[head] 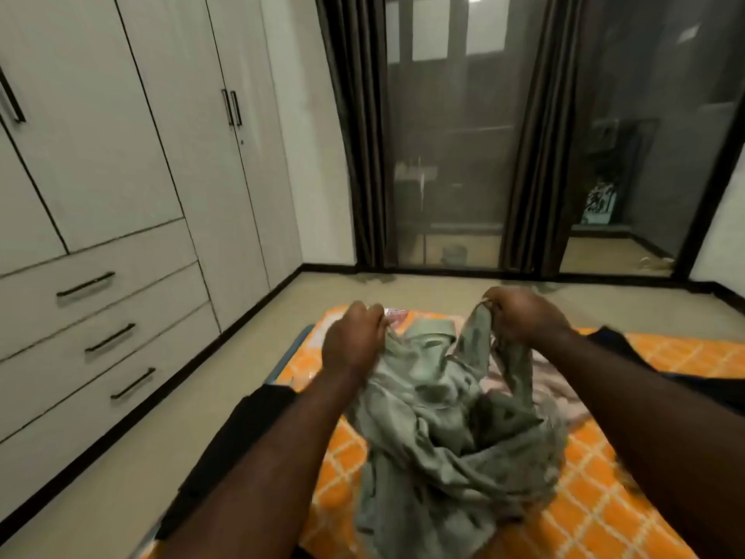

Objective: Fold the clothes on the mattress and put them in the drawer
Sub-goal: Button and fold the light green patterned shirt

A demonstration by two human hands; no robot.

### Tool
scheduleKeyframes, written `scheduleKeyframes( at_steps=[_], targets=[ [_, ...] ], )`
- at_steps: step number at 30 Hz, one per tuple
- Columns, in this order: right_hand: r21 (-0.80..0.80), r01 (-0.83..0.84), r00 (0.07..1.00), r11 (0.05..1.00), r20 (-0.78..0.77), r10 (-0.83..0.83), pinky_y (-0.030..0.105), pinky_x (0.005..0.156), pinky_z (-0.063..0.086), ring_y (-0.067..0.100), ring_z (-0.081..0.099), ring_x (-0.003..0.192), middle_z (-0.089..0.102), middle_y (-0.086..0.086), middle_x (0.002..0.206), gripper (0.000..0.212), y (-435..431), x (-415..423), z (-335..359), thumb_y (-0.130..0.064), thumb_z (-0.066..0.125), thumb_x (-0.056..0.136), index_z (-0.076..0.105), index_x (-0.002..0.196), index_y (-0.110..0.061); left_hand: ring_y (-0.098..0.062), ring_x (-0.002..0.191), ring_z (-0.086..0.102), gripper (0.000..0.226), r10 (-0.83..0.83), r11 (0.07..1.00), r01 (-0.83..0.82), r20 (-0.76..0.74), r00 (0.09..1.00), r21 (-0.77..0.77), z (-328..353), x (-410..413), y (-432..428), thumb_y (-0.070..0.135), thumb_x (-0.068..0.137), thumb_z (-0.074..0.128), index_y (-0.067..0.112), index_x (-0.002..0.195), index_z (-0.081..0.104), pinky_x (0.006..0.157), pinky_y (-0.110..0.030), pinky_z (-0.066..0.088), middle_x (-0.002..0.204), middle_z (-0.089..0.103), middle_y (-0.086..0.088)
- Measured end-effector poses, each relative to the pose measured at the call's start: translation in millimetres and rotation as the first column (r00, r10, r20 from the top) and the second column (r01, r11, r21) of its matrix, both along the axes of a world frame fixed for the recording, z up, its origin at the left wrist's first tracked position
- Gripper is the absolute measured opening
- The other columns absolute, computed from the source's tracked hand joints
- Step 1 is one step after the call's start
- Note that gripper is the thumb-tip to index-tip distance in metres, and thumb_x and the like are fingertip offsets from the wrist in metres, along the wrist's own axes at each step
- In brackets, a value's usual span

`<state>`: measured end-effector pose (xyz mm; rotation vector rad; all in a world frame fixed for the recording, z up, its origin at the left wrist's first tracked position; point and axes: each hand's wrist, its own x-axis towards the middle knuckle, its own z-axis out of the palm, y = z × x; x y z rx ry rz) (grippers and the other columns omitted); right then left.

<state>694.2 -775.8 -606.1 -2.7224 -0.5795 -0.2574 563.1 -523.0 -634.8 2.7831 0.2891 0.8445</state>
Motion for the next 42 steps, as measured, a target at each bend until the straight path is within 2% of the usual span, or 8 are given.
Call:
scheduleKeyframes(
  at_steps=[4, 12, 15, 18, 24, 31, 37, 42],
  targets=[
    [0.205, 0.115, 0.984, 0.972, 0.109, -0.139, 0.044, 0.075, 0.058, 0.035, 0.066, 0.089, 0.068, 0.008, 0.100, 0.016, -36.5, -2.4, 75.1, -0.033, 0.056, 0.091, 0.061, 0.105, -0.028, -0.037, 0.084, 0.063, 0.053, -0.073, 0.991, 0.058, 0.122, 0.990, 0.122, 88.5, 12.4, 13.6, 0.063, 0.096, 0.023, 0.019, 0.099, 0.053, 0.062, -0.040, 0.044, 0.095, 0.060, -0.007],
    [0.658, 0.162, 0.881, 0.736, 0.240, -0.408, 0.038, 0.077, 0.044, 0.040, 0.061, 0.097, 0.065, 0.019, 0.105, 0.023, -109.7, 1.2, 189.3, -0.014, 0.044, 0.100, 0.063, 0.110, -0.007, -0.033, 0.071, 0.062, 0.029, -0.079, 0.952, -0.018, 0.302, 0.950, 0.307, 217.9, 30.3, 53.2, 0.053, 0.098, 0.039, 0.026, 0.101, 0.050, 0.057, -0.035, 0.043, 0.086, 0.052, -0.004],
    [0.557, 0.236, 0.889, 0.796, 0.207, -0.408, 0.038, 0.075, 0.045, 0.036, 0.059, 0.089, 0.064, 0.019, 0.100, 0.021, -131.0, 5.0, 169.6, -0.022, 0.052, 0.096, 0.065, 0.100, -0.005, -0.032, 0.073, 0.060, 0.033, -0.054, 0.977, -0.011, 0.299, 0.953, 0.213, 215.6, 34.8, 66.8, 0.056, 0.099, 0.040, 0.026, 0.089, 0.048, 0.059, -0.035, 0.044, 0.083, 0.058, -0.005],
    [0.108, 0.352, 0.935, 0.930, 0.006, -0.355, 0.032, 0.071, 0.044, 0.030, 0.057, 0.085, 0.066, 0.017, 0.102, 0.020, -137.3, 8.3, 103.3, -0.030, 0.067, 0.089, 0.061, 0.083, -0.013, -0.028, 0.078, 0.064, 0.028, -0.155, 0.984, 0.150, 0.051, 0.987, 0.096, 164.4, 36.8, 65.4, 0.052, 0.097, 0.050, 0.029, 0.080, 0.050, 0.061, -0.033, 0.043, 0.079, 0.063, -0.001],
    [-0.353, 0.337, 0.882, 0.873, -0.206, -0.424, 0.040, 0.099, 0.050, 0.026, 0.063, 0.115, 0.066, 0.004, 0.124, 0.033, -122.3, -12.9, -56.2, -0.036, 0.060, 0.090, 0.064, 0.121, -0.023, -0.025, 0.109, 0.055, 0.045, -0.135, 0.962, 0.242, -0.554, 0.822, 0.125, -6.9, 29.1, 41.3, 0.041, 0.083, 0.076, 0.037, 0.124, 0.057, 0.089, -0.036, 0.049, 0.123, 0.051, -0.002],
    [-0.203, -0.060, 0.956, 0.977, -0.294, -0.002, 0.028, 0.076, 0.048, 0.017, 0.062, 0.092, 0.062, -0.003, 0.099, 0.014, -36.4, -27.8, -130.0, -0.027, 0.071, 0.086, 0.067, 0.099, -0.030, -0.030, 0.108, 0.061, 0.021, 0.032, 0.888, 0.296, -0.689, 0.724, 0.352, -111.0, 30.9, 23.8, 0.018, 0.089, 0.064, 0.016, 0.110, 0.067, 0.081, -0.040, 0.053, 0.119, 0.056, -0.009],
    [-0.045, 0.001, 0.985, 0.999, -0.172, -0.008, 0.036, 0.095, 0.050, 0.029, 0.059, 0.115, 0.059, 0.009, 0.127, 0.036, 19.4, -9.2, -165.2, -0.019, 0.067, 0.090, 0.063, 0.125, -0.021, -0.030, 0.107, 0.064, 0.022, 0.134, 0.882, 0.259, -0.737, 0.663, 0.394, -125.0, 43.8, 33.1, 0.019, 0.091, 0.061, 0.015, 0.111, 0.068, 0.083, -0.040, 0.052, 0.114, 0.064, -0.010],
    [-0.149, 0.025, 0.990, 0.989, -0.133, -0.045, 0.036, 0.082, 0.056, 0.025, 0.062, 0.100, 0.060, 0.006, 0.115, 0.024, 24.4, 3.6, -178.2, -0.027, 0.066, 0.092, 0.063, 0.116, -0.024, -0.029, 0.110, 0.061, 0.026, 0.018, 0.946, 0.215, -0.699, 0.715, 0.244, -129.5, 44.2, 48.0, 0.030, 0.095, 0.054, 0.023, 0.119, 0.062, 0.088, -0.040, 0.052, 0.118, 0.061, -0.009]
  ],
)
